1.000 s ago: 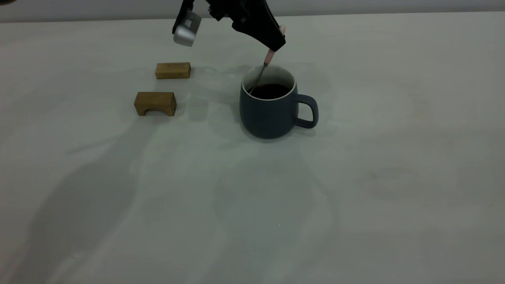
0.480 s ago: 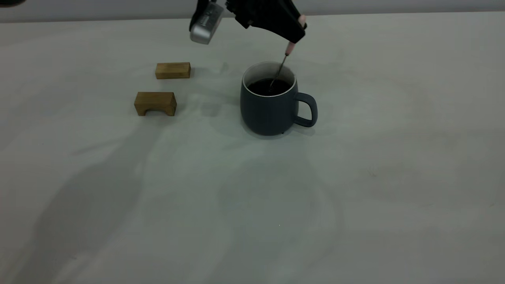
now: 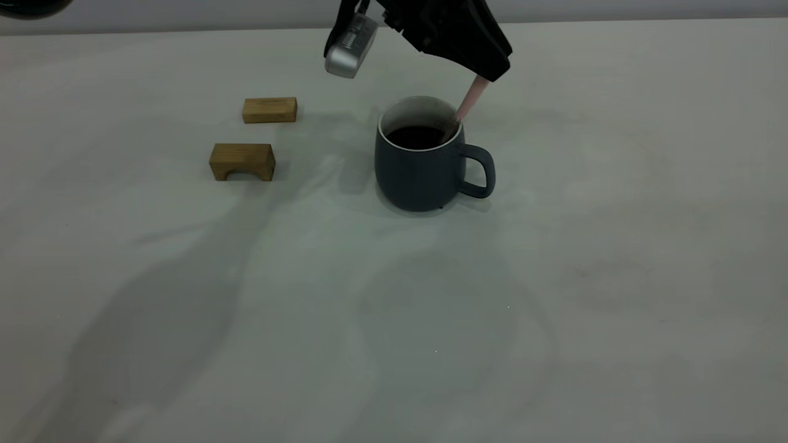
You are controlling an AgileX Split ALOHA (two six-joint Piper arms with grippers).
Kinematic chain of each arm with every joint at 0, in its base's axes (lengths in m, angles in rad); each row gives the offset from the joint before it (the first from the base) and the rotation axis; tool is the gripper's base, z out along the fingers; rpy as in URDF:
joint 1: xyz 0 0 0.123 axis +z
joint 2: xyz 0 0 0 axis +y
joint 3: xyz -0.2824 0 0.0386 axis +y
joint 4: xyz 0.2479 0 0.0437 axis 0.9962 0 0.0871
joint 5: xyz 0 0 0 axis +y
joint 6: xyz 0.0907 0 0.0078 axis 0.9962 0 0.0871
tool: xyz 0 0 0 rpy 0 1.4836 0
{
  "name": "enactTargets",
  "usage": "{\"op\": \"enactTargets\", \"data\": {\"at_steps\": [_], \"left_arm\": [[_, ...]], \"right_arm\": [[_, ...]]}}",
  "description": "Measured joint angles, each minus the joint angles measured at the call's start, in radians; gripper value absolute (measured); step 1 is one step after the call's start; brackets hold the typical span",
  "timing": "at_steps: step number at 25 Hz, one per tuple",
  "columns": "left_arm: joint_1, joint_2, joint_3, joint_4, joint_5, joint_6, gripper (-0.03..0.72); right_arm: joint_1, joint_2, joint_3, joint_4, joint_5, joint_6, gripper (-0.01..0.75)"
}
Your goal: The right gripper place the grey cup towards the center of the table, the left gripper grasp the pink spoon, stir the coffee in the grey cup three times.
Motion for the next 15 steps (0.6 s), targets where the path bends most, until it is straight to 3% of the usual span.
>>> {"op": "enactTargets", "data": {"at_steps": [5, 15], "left_arm": [[0.0, -0.024, 0.0, 0.096, 0.0, 0.0, 0.417], [-0.004, -0.26, -0.002, 0.487, 0.0, 0.041, 0.421]], "right_arm": [[0.0, 0.0, 0.0, 0.0, 0.0, 0.0, 0.237], [0.0, 0.0, 0.0, 0.0, 0.0, 0.0, 0.237]]}}
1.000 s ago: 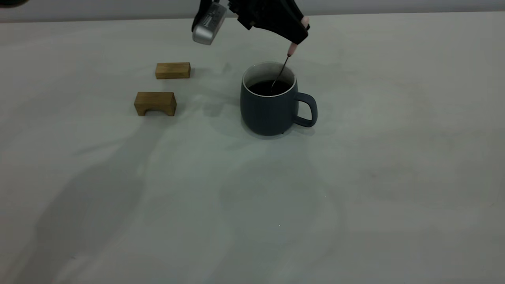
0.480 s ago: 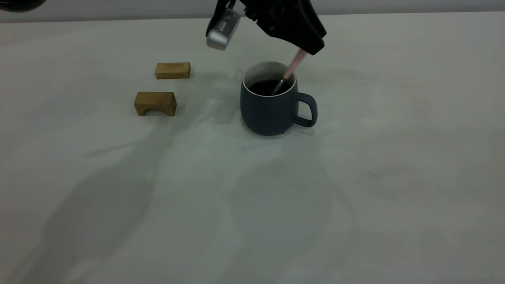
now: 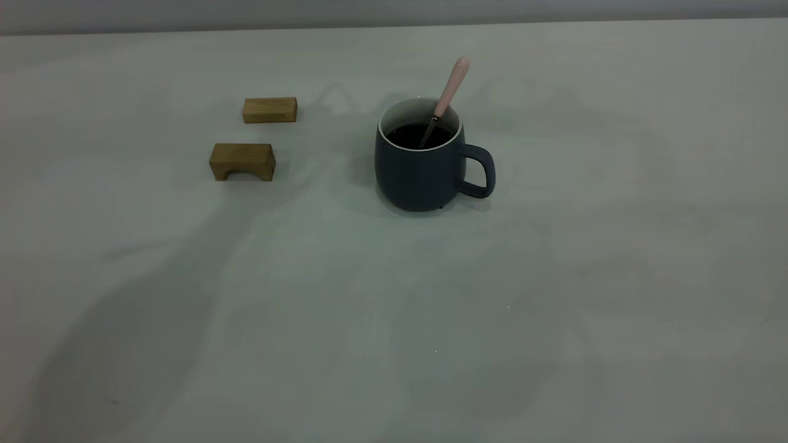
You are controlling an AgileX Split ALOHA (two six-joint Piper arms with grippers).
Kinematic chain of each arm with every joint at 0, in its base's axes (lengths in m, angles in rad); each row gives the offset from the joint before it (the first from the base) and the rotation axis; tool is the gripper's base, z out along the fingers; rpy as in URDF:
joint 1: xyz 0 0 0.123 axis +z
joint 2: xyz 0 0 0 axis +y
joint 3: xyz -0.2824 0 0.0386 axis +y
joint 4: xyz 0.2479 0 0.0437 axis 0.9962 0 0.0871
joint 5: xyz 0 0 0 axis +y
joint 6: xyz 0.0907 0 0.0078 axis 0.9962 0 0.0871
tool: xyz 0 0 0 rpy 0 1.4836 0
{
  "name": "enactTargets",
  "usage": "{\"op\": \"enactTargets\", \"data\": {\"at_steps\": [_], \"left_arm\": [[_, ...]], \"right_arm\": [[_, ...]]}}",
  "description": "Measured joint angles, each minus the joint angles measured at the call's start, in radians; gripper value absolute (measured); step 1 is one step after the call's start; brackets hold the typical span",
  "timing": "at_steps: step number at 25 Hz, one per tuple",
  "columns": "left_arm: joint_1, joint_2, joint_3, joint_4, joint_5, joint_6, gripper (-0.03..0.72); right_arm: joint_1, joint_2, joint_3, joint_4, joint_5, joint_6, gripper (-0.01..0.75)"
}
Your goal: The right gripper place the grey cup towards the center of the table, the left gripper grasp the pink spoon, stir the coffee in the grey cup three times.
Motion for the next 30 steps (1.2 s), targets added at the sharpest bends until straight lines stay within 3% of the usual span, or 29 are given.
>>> {"op": "enactTargets", "data": {"at_steps": [6, 11, 14, 21, 30], "left_arm": [[-0.017, -0.122, 0.0, 0.248, 0.0, 0.198, 0.421], [-0.016, -0.249, 0.007, 0.482, 0.0, 0.673, 0.421], [-0.017, -0.353, 0.076, 0.545, 0.0, 0.882, 0.421], [-0.017, -0.712, 0.644, 0.686, 0.0, 1.044, 0.421], [-0.017, -1.219, 1.406, 0.791, 0.0, 1.018, 0.421]], "right_arm": [[0.0, 0.0, 0.0, 0.0, 0.0, 0.0, 0.237], [0.0, 0.0, 0.0, 0.0, 0.0, 0.0, 0.238], [0.0, 0.0, 0.0, 0.0, 0.0, 0.0, 0.238], [0.0, 0.0, 0.0, 0.0, 0.0, 0.0, 0.238], [0.0, 0.0, 0.0, 0.0, 0.0, 0.0, 0.238]]}}
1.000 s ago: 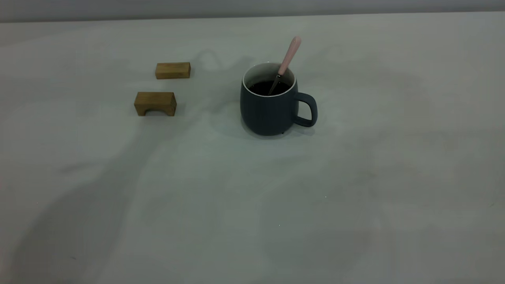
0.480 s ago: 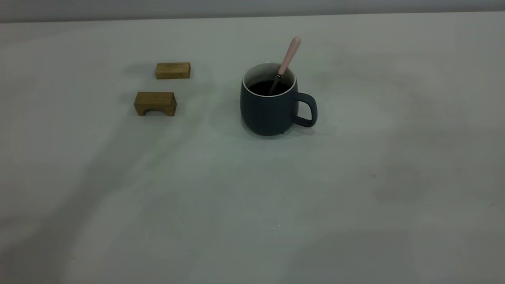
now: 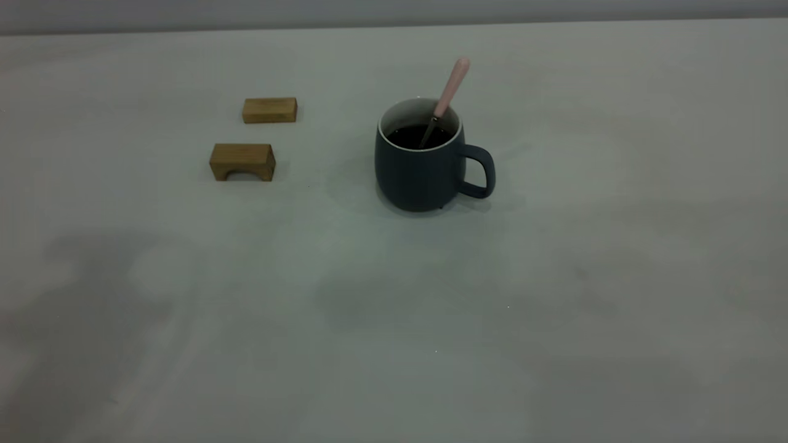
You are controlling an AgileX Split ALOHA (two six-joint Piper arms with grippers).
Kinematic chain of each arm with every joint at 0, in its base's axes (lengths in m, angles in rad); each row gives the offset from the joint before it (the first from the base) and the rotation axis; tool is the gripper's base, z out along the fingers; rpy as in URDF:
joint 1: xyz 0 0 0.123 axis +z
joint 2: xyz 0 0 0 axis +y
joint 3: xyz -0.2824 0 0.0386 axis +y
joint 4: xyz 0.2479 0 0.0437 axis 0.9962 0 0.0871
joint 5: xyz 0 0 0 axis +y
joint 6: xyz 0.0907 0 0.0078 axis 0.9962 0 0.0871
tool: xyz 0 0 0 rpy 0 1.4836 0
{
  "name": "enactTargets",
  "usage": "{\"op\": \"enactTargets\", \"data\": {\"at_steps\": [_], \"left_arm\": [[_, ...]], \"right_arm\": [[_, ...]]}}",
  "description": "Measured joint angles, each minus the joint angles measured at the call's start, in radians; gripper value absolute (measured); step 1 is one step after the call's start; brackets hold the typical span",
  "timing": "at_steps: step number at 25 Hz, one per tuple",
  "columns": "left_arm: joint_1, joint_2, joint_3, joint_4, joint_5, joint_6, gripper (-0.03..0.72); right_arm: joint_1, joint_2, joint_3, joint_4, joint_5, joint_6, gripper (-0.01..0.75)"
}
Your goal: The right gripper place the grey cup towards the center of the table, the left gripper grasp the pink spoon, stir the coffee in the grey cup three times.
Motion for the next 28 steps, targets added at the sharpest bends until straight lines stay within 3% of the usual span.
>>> {"op": "enactTargets", "data": {"at_steps": [5, 11, 15, 20, 28], "left_arm": [[0.033, -0.296, 0.285, -0.014, 0.0, 0.049, 0.421], [0.225, -0.63, 0.47, -0.167, -0.021, 0.307, 0.421], [0.338, -0.84, 0.523, -0.258, -0.055, 0.407, 0.421], [0.426, -1.028, 0.54, -0.285, -0.064, 0.435, 0.421], [0.445, -1.235, 0.557, -0.285, -0.05, 0.436, 0.421]], "right_arm": [[0.0, 0.0, 0.0, 0.0, 0.0, 0.0, 0.238], [0.0, 0.0, 0.0, 0.0, 0.0, 0.0, 0.238], [0.0, 0.0, 0.0, 0.0, 0.0, 0.0, 0.238], [0.0, 0.0, 0.0, 0.0, 0.0, 0.0, 0.238], [0.0, 0.0, 0.0, 0.0, 0.0, 0.0, 0.238]]}}
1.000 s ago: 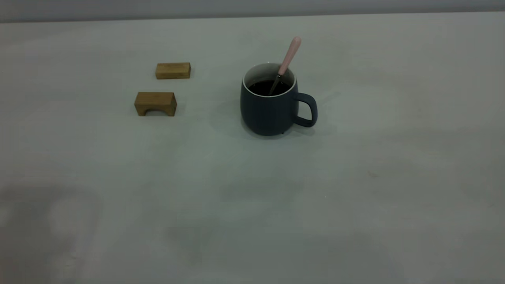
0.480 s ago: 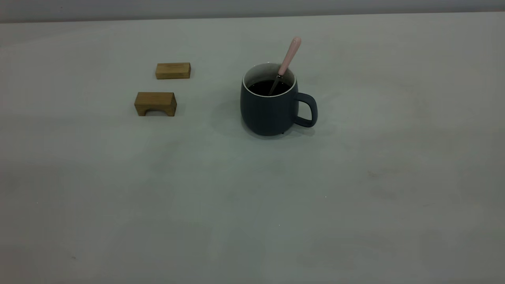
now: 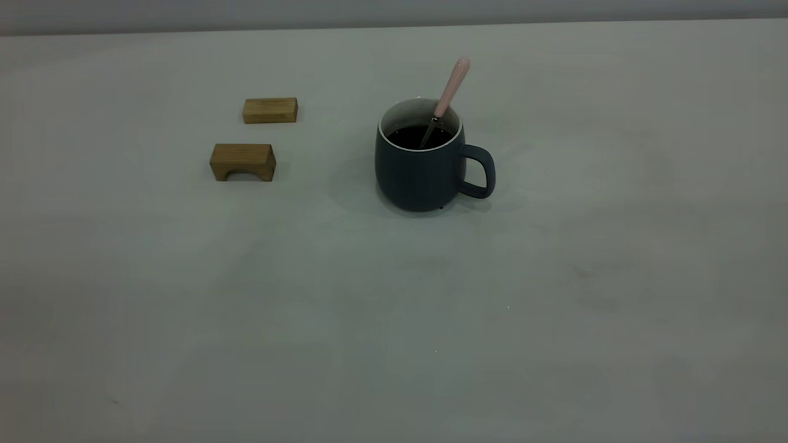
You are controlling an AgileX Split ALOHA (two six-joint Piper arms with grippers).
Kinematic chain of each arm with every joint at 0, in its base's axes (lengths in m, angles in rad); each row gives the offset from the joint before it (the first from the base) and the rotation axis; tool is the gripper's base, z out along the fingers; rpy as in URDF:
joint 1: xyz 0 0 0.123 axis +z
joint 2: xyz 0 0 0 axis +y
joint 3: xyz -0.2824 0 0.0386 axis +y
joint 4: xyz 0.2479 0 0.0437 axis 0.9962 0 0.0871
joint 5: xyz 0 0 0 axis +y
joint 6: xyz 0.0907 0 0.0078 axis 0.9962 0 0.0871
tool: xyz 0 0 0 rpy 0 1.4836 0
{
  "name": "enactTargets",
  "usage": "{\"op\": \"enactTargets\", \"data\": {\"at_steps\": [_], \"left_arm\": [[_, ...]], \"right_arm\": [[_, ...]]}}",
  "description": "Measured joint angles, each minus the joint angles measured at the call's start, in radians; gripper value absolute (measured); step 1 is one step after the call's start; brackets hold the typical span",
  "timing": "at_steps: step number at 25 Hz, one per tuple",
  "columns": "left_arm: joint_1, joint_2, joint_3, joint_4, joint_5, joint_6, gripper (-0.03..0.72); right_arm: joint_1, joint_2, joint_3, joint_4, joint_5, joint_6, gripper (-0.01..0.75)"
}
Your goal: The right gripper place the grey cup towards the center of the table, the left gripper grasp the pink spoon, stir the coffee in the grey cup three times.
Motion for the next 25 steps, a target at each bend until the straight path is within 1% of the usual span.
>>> {"op": "enactTargets", "data": {"at_steps": [4, 11, 25], "left_arm": [[0.0, -0.073, 0.0, -0.013, 0.009, 0.021, 0.421], [0.0, -0.078, 0.002, -0.077, 0.012, 0.116, 0.421], [0.0, -0.078, 0.002, -0.079, 0.012, 0.127, 0.421]], "right_arm": [[0.0, 0.0, 0.0, 0.0, 0.0, 0.0, 0.238], [0.0, 0.0, 0.0, 0.0, 0.0, 0.0, 0.238], [0.0, 0.0, 0.0, 0.0, 0.0, 0.0, 0.238]]}}
